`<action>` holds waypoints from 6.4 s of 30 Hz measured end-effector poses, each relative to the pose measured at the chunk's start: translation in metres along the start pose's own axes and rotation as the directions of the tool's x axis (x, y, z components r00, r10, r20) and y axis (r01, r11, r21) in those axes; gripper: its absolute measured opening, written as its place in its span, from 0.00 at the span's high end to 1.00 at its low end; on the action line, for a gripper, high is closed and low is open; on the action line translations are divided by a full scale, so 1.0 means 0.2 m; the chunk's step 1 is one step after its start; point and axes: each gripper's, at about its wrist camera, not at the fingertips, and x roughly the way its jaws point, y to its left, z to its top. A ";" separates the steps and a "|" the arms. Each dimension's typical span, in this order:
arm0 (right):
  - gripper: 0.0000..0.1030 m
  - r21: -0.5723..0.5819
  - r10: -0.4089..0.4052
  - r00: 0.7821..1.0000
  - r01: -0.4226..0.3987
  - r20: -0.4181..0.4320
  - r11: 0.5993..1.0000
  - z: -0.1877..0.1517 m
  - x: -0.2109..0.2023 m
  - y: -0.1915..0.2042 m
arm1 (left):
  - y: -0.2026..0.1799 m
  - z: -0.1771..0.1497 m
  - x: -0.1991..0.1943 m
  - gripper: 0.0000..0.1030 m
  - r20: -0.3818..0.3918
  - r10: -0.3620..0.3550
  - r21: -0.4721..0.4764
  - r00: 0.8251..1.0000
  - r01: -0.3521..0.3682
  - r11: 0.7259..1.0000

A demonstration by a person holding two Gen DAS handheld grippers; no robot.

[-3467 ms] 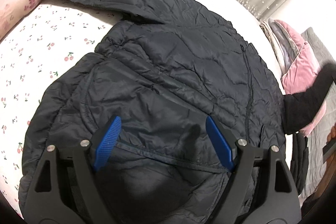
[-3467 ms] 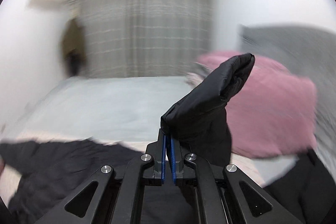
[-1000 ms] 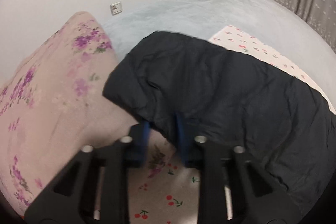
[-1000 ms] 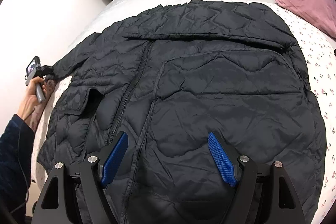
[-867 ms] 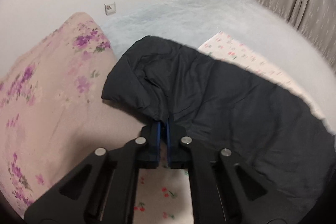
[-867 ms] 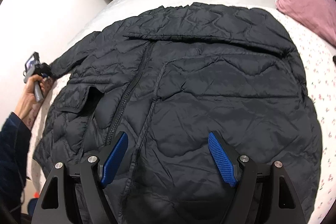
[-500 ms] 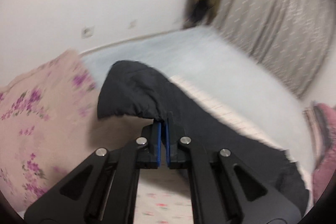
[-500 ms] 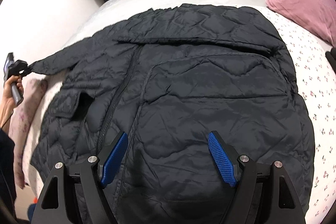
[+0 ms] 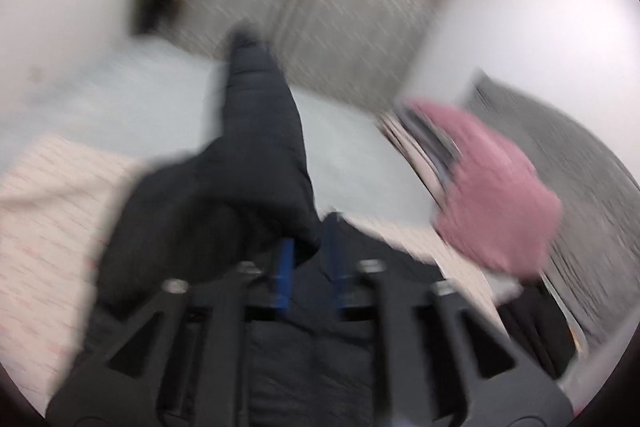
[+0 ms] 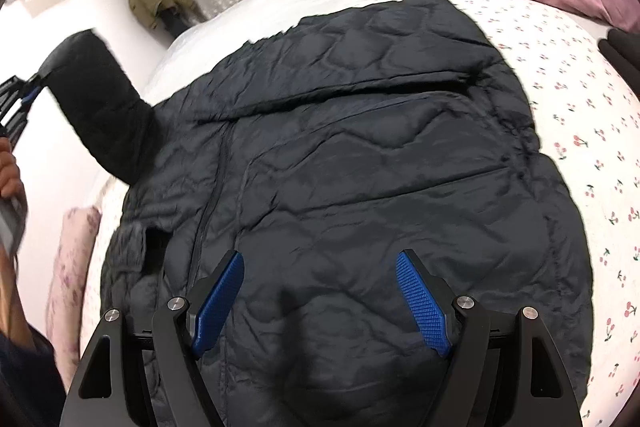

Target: Fold large clothes

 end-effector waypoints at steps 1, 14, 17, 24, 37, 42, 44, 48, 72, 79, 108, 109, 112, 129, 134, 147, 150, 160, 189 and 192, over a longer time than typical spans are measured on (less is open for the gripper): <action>0.23 0.016 0.001 1.000 -0.001 0.002 1.000 0.01 -0.01 -0.03 | -0.06 -0.06 0.08 0.55 -0.047 -0.019 0.020 0.999 0.020 1.000; 0.23 0.133 0.039 0.999 -0.036 -0.019 0.990 0.05 -0.02 -0.16 | 0.26 -0.47 0.01 0.44 -0.312 0.167 -0.108 0.935 -0.209 0.972; 0.23 0.144 0.047 0.999 -0.044 -0.016 0.989 0.05 -0.02 -0.16 | 0.43 -0.55 -0.20 0.44 -0.326 0.231 -0.160 0.917 -0.294 0.942; 0.23 0.118 0.049 0.998 -0.052 0.029 0.992 0.05 -0.09 -0.16 | 0.70 -0.78 -0.60 0.41 -0.365 0.303 -0.197 0.880 -0.391 0.899; 0.23 0.174 -0.008 0.989 -0.018 0.147 0.985 -0.20 -0.41 -0.34 | 0.99 -1.12 -0.96 0.41 -0.434 0.315 -0.289 0.844 -0.461 0.839; 0.23 0.217 -0.058 0.985 0.022 0.162 0.976 -0.42 -0.53 -0.49 | 0.99 -1.18 -0.97 0.41 -0.418 0.329 -0.251 0.847 -0.455 0.854; 0.23 0.271 -0.053 0.989 0.014 0.137 0.963 -0.49 -0.54 -0.58 | 1.02 -1.21 -0.95 0.41 -0.438 0.302 -0.284 0.847 -0.449 0.847; 0.23 0.361 -0.027 0.992 -0.018 0.120 0.933 -0.56 -0.60 -0.71 | 1.04 -1.22 -0.95 0.41 -0.435 0.278 -0.315 0.856 -0.435 0.844; 0.91 0.106 -0.060 0.997 0.066 -0.059 0.992 -0.63 -0.45 -0.56 | 0.91 -1.26 -0.96 0.90 -0.408 0.328 -0.241 0.852 -0.447 0.862; 0.94 0.189 -0.101 0.994 0.091 0.047 0.978 -0.61 -0.55 -0.62 | 0.81 -1.28 -1.05 0.90 -0.385 0.303 -0.255 0.872 -0.416 0.873; 0.26 0.197 -0.099 0.994 0.108 -0.055 0.974 -0.64 -0.53 -0.67 | 0.72 -1.41 -1.10 0.51 -0.426 0.389 -0.217 0.817 -0.510 0.833; 0.26 0.205 -0.094 0.994 0.103 -0.054 0.973 -0.64 -0.53 -0.68 | 0.71 -1.41 -1.10 0.51 -0.430 0.401 -0.208 0.809 -0.521 0.828; 0.27 0.232 -0.076 0.996 0.085 -0.049 0.969 -0.64 -0.53 -0.71 | 0.69 -1.40 -1.08 0.50 -0.421 0.411 -0.200 0.808 -0.525 0.827; 0.92 0.169 0.027 0.997 -0.014 -0.077 0.985 -0.62 -0.46 -0.56 | 0.79 -1.41 -1.04 0.89 -0.387 0.317 -0.303 0.866 -0.443 0.843; 0.94 0.151 0.083 0.995 -0.090 0.052 0.984 -0.64 -0.59 -0.52 | 0.74 -1.37 -1.12 0.90 -0.324 0.327 -0.273 0.888 -0.419 0.866; 0.97 0.172 0.321 0.913 -0.369 0.253 0.913 -0.88 -0.97 -0.61 | 0.63 -1.34 -1.55 0.91 -0.200 0.252 -0.320 0.947 -0.306 0.897; 0.97 0.155 0.358 0.883 -0.417 0.305 0.896 -0.92 -1.13 -0.63 | 0.60 -1.32 -1.70 0.91 -0.162 0.209 -0.349 0.964 -0.254 0.902; 0.97 0.009 0.410 0.812 -0.455 0.415 0.891 -0.83 -1.45 -0.47 | 0.42 -1.22 -1.93 0.91 -0.031 0.179 -0.340 0.983 -0.179 0.923; 0.38 0.251 0.010 0.947 -0.096 0.322 0.963 0.32 -0.50 -0.74 | 1.12 -0.72 -0.71 0.35 -0.275 0.224 -0.589 0.935 -0.348 0.730; 0.32 0.156 -0.015 0.969 -0.025 0.247 0.988 0.33 -0.40 -0.69 | 1.11 -0.72 -0.60 0.34 -0.332 0.210 -0.541 0.920 -0.368 0.757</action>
